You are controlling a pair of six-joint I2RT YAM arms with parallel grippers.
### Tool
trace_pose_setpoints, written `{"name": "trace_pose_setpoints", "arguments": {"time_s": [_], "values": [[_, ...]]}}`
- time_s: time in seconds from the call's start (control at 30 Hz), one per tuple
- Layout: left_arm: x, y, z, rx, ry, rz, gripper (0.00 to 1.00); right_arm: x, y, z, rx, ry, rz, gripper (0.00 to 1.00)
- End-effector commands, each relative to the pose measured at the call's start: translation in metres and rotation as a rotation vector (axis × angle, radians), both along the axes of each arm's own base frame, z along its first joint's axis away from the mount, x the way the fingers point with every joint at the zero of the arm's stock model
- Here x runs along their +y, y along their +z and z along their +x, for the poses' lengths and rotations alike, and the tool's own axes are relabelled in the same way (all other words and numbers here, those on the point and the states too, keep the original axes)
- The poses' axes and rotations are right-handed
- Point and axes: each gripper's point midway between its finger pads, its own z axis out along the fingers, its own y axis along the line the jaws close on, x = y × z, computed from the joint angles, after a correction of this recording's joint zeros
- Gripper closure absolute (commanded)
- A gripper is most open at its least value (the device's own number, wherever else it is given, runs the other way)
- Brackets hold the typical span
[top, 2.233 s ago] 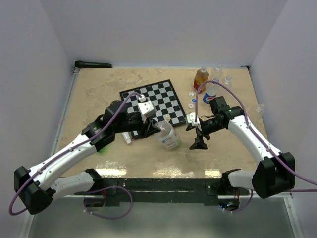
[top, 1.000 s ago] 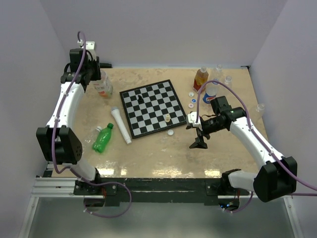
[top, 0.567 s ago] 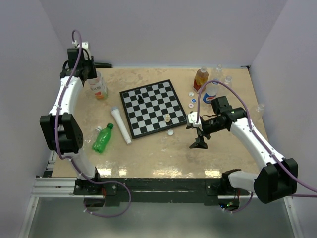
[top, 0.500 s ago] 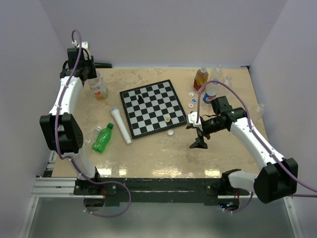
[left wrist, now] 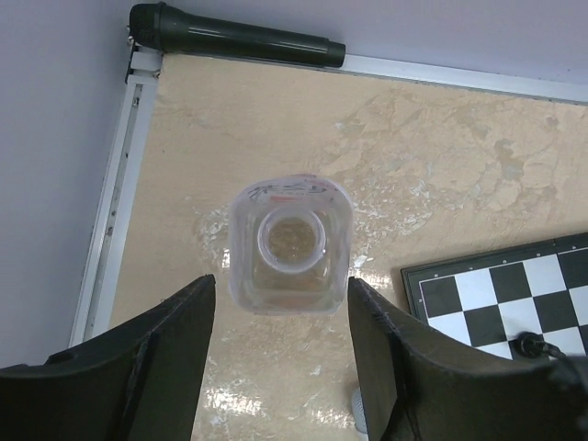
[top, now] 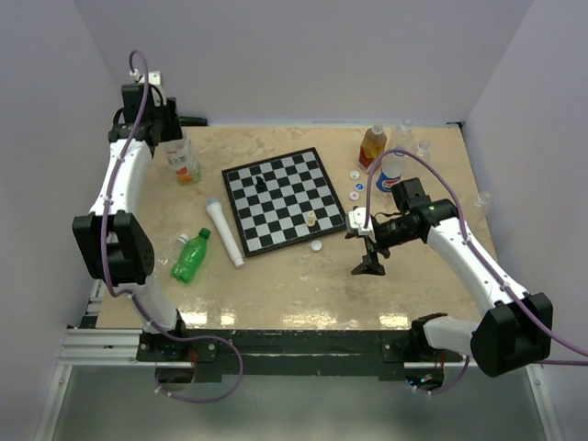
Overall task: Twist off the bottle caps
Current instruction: Place the plastic bottle at the center of the board, then pick up the bottle cap from the center of the board.
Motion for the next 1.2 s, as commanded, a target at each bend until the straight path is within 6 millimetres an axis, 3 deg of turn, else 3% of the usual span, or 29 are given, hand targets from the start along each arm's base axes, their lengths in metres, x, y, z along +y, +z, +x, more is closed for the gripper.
{"name": "trace_pose_setpoints", "arguments": {"time_s": [0.0, 0.07, 0.23, 0.37, 0.5, 0.7, 1.03, 1.17], "values": [[0.001, 0.068, -0.010, -0.147, 0.013, 0.011, 0.36, 0.001, 0.005, 0.001, -0.016, -0.003, 0.019, 0.02], [-0.002, 0.081, -0.020, -0.175, 0.007, 0.007, 0.31, 0.001, 0.005, 0.001, -0.017, -0.005, 0.016, 0.02], [-0.019, 0.112, -0.053, -0.285, -0.047, -0.042, 0.02, 0.001, 0.005, 0.002, -0.021, -0.008, 0.017, 0.02], [-0.050, 0.116, -0.084, -0.323, -0.165, -0.147, 0.00, 0.001, 0.006, 0.002, -0.021, -0.010, 0.016, 0.02], [-0.094, 0.091, -0.125, -0.269, -0.306, -0.229, 0.00, 0.000, 0.006, 0.003, -0.028, -0.016, 0.015, 0.02], [-0.142, 0.052, -0.179, -0.163, -0.416, -0.216, 0.00, 0.000, 0.003, 0.005, -0.020, -0.022, 0.010, 0.02], [-0.210, -0.035, -0.236, 0.051, -0.519, -0.251, 0.00, -0.001, -0.003, 0.010, -0.006, -0.045, -0.007, 0.02], [-0.231, -0.053, -0.250, 0.093, -0.542, -0.233, 0.00, -0.001, -0.005, 0.011, -0.001, -0.050, -0.013, 0.02]]}}
